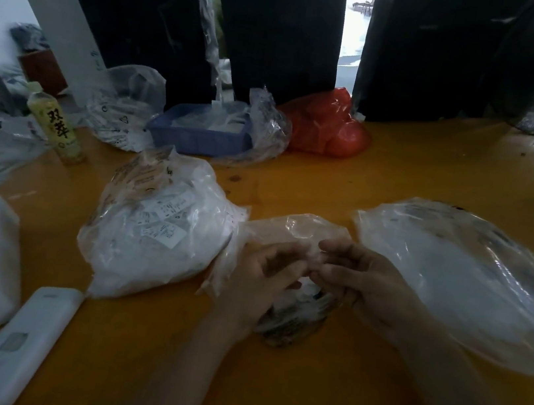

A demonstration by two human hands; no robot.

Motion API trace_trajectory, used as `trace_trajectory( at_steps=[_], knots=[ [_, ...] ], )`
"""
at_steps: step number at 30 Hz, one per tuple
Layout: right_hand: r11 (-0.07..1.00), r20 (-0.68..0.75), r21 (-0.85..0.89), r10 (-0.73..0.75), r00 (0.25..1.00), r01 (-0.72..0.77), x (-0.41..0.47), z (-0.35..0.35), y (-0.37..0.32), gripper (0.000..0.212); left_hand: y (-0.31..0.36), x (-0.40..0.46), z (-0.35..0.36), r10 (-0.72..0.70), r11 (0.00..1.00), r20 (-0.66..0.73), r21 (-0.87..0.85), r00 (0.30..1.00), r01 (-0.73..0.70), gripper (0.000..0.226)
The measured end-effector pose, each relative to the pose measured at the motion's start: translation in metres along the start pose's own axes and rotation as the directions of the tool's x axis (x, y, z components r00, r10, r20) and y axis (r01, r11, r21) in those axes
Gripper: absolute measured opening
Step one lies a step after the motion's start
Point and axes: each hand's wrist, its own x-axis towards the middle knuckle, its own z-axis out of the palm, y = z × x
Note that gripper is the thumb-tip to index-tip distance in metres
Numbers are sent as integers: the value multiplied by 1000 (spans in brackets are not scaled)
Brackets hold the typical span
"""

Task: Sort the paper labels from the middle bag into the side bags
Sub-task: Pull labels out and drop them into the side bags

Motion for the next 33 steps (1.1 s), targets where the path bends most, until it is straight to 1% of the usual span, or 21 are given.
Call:
trace_trajectory(
  at_steps=[2,5,8,9,11,13,15,17,18,19,20,22,23,25,26,27,29,30,31,32,33],
  knots=[
    [1000,-32,-14,7,999,-8,1,1,2,36,-2,0,-1,-14,998,-54,-57,998,11,13],
    [999,-80,-38,4,997,-7,3,3,6,28,-3,1,-1,-44,992,-73,-120,996,35,9],
    [994,-149,-109,-35,988,18,4,1,8,23,-2,0,0,-55,993,-94,-110,994,45,7],
    [991,-171,-128,-48,984,26,4,0,8,25,0,0,0,-66,992,-113,-114,991,53,7],
    [973,-208,-227,-85,974,37,2,1,7,37,-1,0,0,-68,994,-149,-97,986,54,19],
    [885,-174,-463,-153,973,56,-2,3,6,47,0,-1,0,-38,999,-158,-21,987,35,19],
    [734,-99,-676,-185,978,70,-4,7,8,49,-2,-3,0,-3,1000,-135,27,991,7,16],
    [590,-86,-806,-213,973,58,-3,7,12,35,-3,-3,0,13,999,-159,46,987,-5,15],
    [553,-87,-831,-231,969,58,-3,7,12,24,-4,-3,0,8,999,-186,34,983,-2,15],
    [553,-85,-830,-241,967,65,-2,7,12,15,-5,-1,-1,-1,1000,-216,9,976,3,16],
    [585,-85,-807,-247,965,79,-2,7,13,10,-5,0,-1,-18,999,-237,-33,971,10,16],
    [667,-92,-734,-284,955,128,-3,8,14,10,-2,2,-2,-49,994,-203,-107,978,28,7],
    [690,-100,-707,-309,946,151,-3,10,14,12,0,3,-2,-46,995,-163,-99,986,30,11],
    [691,-120,-704,-341,932,162,-3,15,14,14,1,2,0,-20,999,-94,-50,995,16,31],
    [673,-116,-722,-347,931,161,-3,17,15,15,1,2,1,-7,998,-90,-59,996,2,35],
    [647,-101,-744,-355,930,166,-2,18,17,15,0,2,1,-11,994,-112,-110,994,-1,36],
    [566,-59,-803,-389,919,188,-1,20,21,14,1,4,0,-71,962,-165,-271,984,24,29],
    [494,-41,-848,-421,906,191,0,19,22,13,2,5,-2,-103,937,-170,-347,980,38,22],
    [385,-16,-905,-462,887,184,3,17,24,11,2,6,-4,-121,910,-156,-413,980,47,14],
    [250,24,-954,-490,871,167,6,15,26,11,2,7,-6,-129,883,-141,-466,982,49,8],
    [110,67,-984,-487,871,137,9,12,27,19,2,7,-9,-127,864,-131,-501,983,44,6]
  ],
)
